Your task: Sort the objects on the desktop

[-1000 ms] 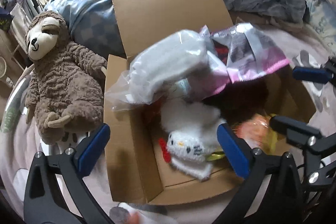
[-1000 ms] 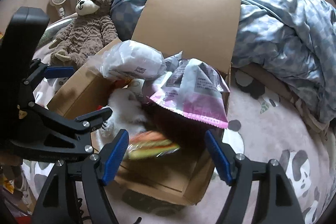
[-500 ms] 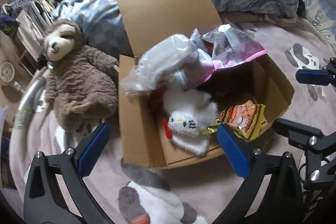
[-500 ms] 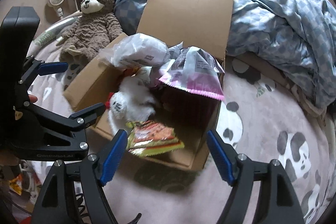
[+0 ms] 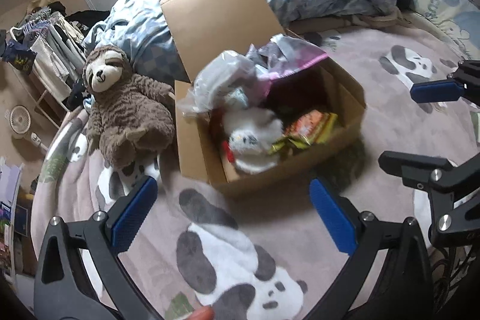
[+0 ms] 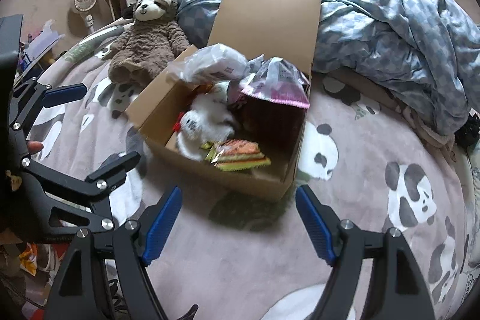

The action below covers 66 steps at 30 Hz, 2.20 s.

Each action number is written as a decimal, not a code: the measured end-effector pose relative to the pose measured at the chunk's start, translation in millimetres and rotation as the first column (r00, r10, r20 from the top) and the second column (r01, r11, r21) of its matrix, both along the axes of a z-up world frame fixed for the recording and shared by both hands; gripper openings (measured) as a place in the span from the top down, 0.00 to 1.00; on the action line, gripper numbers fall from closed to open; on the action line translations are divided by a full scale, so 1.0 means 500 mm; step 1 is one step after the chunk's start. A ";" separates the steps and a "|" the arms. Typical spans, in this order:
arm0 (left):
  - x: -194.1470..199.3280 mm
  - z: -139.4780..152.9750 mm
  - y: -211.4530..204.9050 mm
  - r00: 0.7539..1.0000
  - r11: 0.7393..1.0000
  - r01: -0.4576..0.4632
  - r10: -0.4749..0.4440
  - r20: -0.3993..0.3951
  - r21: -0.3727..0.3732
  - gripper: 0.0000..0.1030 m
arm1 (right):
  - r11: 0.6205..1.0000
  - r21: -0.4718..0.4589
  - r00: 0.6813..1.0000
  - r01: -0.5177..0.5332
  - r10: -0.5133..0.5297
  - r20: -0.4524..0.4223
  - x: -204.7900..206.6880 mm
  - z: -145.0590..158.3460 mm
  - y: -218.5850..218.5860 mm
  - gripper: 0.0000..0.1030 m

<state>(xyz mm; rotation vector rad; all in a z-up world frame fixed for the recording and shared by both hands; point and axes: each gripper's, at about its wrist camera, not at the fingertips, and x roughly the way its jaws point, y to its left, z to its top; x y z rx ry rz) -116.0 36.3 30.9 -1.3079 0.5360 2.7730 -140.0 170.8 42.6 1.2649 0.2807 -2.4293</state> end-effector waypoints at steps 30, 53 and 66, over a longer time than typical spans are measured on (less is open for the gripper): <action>0.206 -0.024 0.011 0.997 0.995 0.048 -0.052 0.050 0.087 0.01 | 1.000 -0.012 0.999 -0.010 0.010 0.030 0.237 -0.041 0.017 0.23; 0.247 -0.046 -0.027 0.994 0.988 -0.090 0.080 0.081 0.129 0.01 | 0.999 -0.035 0.997 0.040 -0.037 0.070 0.273 -0.071 0.014 0.23; 0.212 -0.034 -0.042 0.992 0.986 -0.109 0.100 0.075 0.123 0.01 | 0.999 -0.014 0.997 0.035 -0.034 0.074 0.237 -0.059 0.008 0.23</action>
